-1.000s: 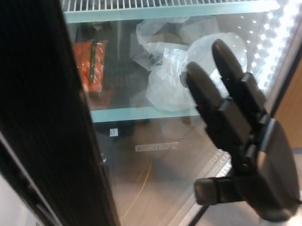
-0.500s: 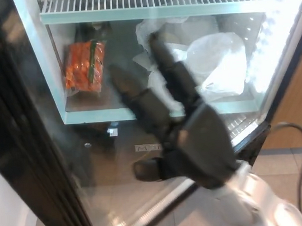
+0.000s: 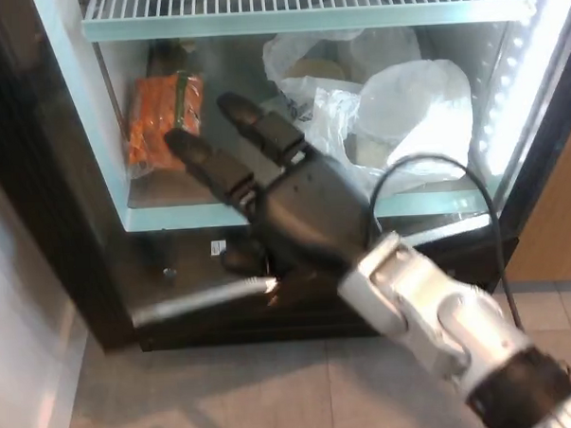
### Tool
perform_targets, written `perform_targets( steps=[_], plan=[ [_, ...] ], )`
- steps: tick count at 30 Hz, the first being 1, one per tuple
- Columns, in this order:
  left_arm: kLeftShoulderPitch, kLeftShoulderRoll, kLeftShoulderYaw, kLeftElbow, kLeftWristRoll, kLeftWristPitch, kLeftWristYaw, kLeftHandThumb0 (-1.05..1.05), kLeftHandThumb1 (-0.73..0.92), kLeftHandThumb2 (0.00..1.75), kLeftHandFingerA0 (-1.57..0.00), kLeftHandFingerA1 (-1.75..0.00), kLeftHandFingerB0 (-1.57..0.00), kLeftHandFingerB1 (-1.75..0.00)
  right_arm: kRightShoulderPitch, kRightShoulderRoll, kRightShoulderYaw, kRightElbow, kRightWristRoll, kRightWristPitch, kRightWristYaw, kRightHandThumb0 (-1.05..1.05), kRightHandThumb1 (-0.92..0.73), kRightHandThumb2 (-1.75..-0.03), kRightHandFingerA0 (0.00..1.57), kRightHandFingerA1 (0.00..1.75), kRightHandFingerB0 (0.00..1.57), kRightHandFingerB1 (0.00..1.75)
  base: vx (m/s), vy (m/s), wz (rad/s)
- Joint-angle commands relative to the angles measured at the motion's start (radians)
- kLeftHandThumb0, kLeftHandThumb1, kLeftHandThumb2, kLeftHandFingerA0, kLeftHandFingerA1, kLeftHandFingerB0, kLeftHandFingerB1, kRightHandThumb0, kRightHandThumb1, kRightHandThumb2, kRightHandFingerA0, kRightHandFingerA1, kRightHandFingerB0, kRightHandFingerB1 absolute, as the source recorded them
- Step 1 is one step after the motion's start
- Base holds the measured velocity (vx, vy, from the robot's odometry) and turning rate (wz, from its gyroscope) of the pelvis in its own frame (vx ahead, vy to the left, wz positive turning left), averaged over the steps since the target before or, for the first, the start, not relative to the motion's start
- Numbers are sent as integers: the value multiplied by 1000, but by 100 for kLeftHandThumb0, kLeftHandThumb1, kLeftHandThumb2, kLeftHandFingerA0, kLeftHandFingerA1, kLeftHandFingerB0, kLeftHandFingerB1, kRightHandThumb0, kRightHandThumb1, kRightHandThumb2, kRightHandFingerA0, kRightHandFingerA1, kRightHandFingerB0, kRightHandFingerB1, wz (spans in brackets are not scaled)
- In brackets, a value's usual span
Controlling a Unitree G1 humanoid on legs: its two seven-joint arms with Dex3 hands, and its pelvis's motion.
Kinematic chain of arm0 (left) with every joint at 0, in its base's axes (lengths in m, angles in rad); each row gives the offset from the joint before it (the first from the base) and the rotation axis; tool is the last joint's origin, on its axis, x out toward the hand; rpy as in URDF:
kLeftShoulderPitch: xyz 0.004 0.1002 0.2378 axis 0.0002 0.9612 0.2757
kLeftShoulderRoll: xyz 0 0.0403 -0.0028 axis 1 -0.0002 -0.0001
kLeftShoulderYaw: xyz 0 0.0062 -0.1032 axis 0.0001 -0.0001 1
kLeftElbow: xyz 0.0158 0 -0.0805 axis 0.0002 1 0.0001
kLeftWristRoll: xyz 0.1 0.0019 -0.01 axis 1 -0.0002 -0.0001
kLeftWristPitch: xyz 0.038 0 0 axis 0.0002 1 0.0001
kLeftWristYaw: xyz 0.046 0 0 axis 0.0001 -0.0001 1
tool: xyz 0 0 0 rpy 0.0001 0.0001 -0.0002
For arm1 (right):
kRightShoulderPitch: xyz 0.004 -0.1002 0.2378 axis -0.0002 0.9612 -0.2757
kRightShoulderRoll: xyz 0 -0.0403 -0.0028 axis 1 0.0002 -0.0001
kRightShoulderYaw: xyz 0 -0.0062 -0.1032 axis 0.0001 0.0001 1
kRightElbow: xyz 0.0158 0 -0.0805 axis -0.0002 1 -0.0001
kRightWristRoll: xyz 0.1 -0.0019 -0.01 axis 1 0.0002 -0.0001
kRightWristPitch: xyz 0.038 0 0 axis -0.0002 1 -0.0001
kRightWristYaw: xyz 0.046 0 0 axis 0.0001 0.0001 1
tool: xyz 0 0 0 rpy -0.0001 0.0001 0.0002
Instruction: The robot stands in front of a refrigerator with an opened door and closes the door by swing its right hand at the door
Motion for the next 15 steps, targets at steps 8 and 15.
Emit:
perform_targets(
  steps=[8,15],
  plan=[
    [-15,34,-21,-5,25,-23,8,-56,92,68,-30,-35,-23,-32,-178,-29,-6,236,88,71,-132,-89,-88,-120,0,8,0,8,0,0,0],
    [-15,26,-13,5,10,-27,-3,-58,92,67,-29,-35,-22,-32,93,-160,15,-211,134,-31,-80,-90,-87,-117,0,7,0,7,0,0,0]
  ],
)
